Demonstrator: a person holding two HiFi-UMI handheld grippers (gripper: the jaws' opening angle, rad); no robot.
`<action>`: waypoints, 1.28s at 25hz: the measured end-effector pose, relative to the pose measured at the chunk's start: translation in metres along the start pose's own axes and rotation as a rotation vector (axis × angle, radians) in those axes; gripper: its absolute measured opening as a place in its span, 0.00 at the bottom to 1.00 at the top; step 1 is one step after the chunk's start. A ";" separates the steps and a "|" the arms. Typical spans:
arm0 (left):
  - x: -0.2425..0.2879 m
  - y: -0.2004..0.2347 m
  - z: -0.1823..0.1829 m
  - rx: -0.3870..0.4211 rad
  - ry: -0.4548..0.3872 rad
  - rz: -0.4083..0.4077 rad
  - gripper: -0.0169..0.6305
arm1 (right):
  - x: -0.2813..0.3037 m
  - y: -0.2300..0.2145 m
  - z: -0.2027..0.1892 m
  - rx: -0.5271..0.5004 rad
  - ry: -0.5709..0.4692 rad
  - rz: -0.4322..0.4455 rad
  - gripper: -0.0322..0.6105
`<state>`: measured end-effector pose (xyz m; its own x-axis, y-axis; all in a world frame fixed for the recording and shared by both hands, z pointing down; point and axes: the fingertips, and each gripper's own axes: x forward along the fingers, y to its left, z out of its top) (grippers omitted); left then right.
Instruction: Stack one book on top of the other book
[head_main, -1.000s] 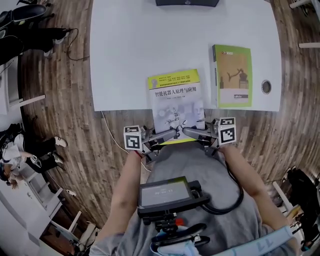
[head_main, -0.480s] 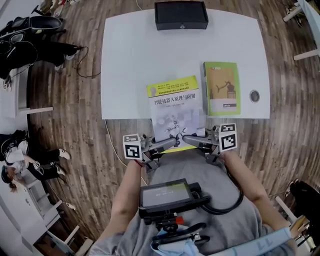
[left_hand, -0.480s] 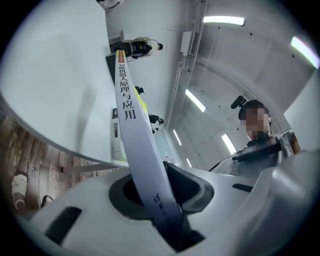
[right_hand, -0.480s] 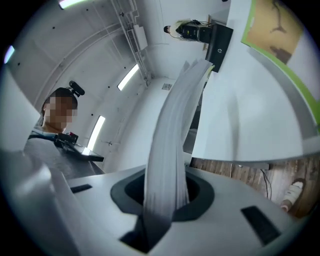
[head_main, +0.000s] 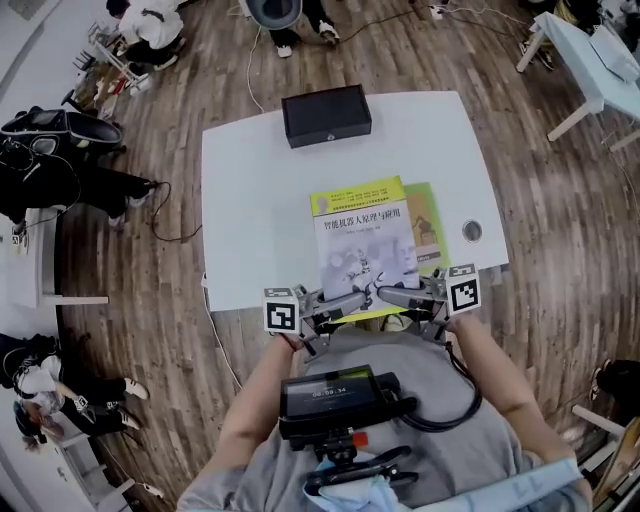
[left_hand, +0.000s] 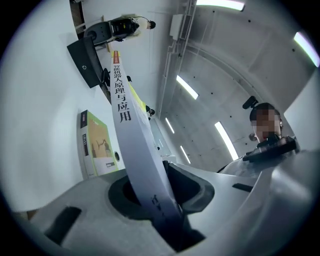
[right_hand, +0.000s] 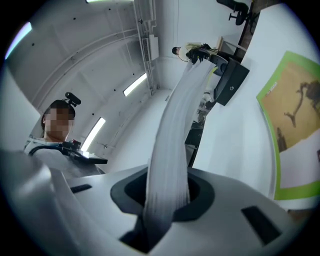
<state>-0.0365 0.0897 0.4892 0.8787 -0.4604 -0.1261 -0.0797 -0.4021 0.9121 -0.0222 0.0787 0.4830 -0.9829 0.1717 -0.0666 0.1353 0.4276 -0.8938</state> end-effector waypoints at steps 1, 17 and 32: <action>0.007 0.002 0.006 0.003 0.014 -0.008 0.17 | -0.005 -0.002 0.008 -0.007 -0.010 -0.010 0.18; 0.124 0.045 0.014 -0.089 0.011 0.072 0.18 | -0.112 -0.038 0.057 0.100 0.000 -0.012 0.18; 0.129 0.112 -0.011 -0.287 0.029 0.163 0.19 | -0.127 -0.106 0.034 0.319 -0.013 0.025 0.18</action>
<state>0.0730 -0.0064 0.5790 0.8789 -0.4754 0.0376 -0.0878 -0.0837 0.9926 0.0837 -0.0188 0.5706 -0.9816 0.1662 -0.0940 0.1152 0.1228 -0.9857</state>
